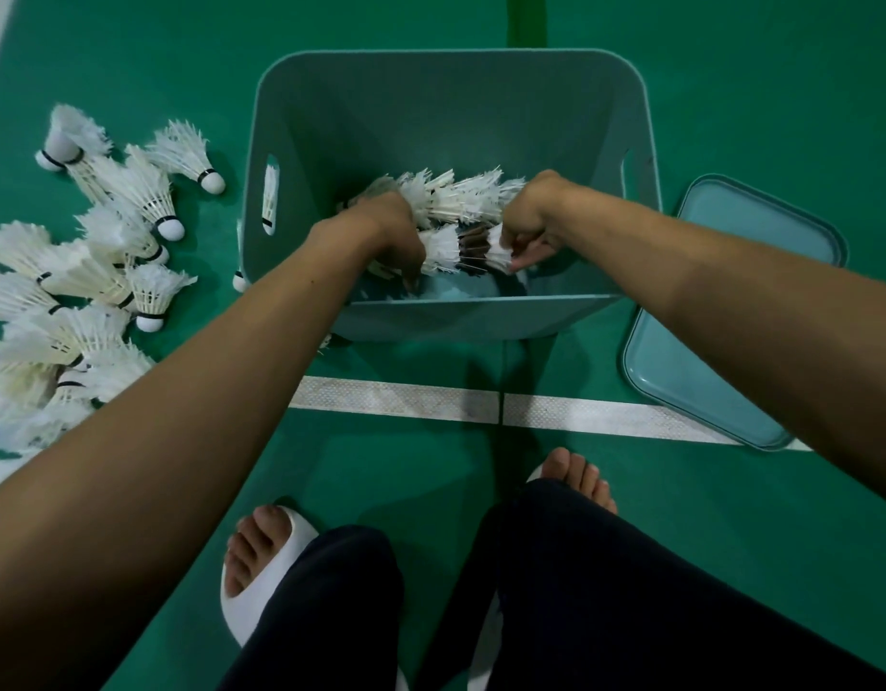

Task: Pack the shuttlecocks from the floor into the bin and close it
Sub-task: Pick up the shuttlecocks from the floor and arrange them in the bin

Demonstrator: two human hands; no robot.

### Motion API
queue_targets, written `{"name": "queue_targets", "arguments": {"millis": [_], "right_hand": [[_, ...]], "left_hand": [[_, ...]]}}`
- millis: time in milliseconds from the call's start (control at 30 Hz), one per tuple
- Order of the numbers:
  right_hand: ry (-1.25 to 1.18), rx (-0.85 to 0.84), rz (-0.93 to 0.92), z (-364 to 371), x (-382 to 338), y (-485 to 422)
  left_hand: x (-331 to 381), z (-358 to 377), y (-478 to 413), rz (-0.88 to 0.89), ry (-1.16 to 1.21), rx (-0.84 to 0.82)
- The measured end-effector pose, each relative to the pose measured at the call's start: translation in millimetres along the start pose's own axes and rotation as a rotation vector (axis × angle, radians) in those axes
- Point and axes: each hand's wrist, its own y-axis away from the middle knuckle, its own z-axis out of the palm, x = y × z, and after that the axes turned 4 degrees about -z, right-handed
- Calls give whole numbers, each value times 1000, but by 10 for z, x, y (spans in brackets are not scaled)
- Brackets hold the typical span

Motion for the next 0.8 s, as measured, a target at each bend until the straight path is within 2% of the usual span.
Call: {"name": "queue_targets", "arguments": {"millis": [200, 367, 567, 667, 800], "right_hand": [[25, 93, -34, 19, -37, -96], [35, 60, -15, -16, -62, -67], [228, 115, -54, -140, -152, 120], [197, 211, -125, -267, -267, 337], [113, 349, -333, -205, -532, 713]], "left_hand": [[-135, -85, -184, 34, -37, 34], [-207, -134, -211, 120, -52, 88], [-218, -151, -116, 182, -19, 190], [-307, -248, 24, 227, 27, 283], [-444, -402, 357, 339, 151, 481]]}}
